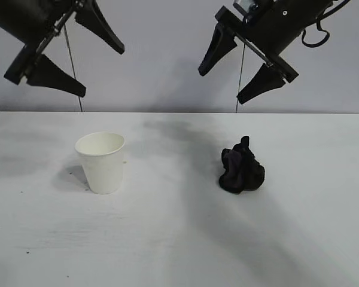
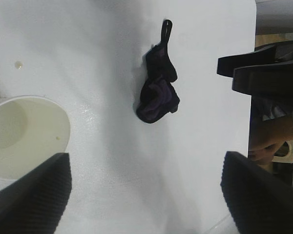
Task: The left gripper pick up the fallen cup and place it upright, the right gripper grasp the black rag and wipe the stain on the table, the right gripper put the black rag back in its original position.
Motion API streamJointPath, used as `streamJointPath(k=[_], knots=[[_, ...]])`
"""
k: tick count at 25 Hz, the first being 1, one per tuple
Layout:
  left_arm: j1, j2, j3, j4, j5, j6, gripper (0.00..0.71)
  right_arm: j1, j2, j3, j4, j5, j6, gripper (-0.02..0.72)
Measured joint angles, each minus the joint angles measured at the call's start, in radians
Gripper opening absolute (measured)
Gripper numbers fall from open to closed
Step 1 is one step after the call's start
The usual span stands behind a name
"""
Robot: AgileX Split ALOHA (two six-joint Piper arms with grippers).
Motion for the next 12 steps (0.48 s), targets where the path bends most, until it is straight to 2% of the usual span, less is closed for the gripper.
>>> streamJointPath(k=[12], knots=[[0.0,0.021,0.004,-0.046,-0.012,-0.001,0.603,0.0,-0.001,0.0,0.0,0.0,0.0,0.621]])
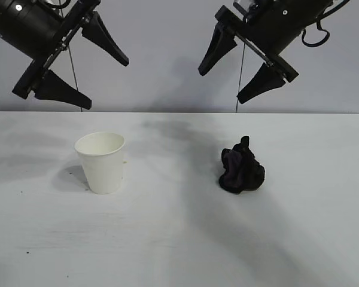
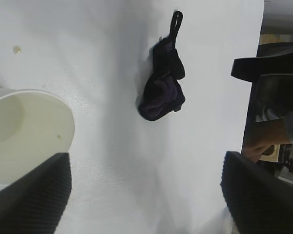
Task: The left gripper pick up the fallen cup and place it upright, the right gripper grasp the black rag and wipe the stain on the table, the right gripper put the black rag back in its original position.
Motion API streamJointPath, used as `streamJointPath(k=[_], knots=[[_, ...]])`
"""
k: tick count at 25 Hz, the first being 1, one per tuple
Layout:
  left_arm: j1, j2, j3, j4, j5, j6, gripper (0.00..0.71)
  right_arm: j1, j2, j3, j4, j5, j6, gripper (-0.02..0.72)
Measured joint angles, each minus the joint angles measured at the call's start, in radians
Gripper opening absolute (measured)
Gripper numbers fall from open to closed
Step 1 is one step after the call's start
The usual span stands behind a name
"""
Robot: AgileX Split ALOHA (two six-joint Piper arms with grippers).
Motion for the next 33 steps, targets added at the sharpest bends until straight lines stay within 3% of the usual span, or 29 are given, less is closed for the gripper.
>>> streamJointPath(k=[33], knots=[[0.0,0.0,0.0,0.001,0.014,0.0,0.603,0.0,0.0,0.0,0.0,0.001,0.0,0.621]])
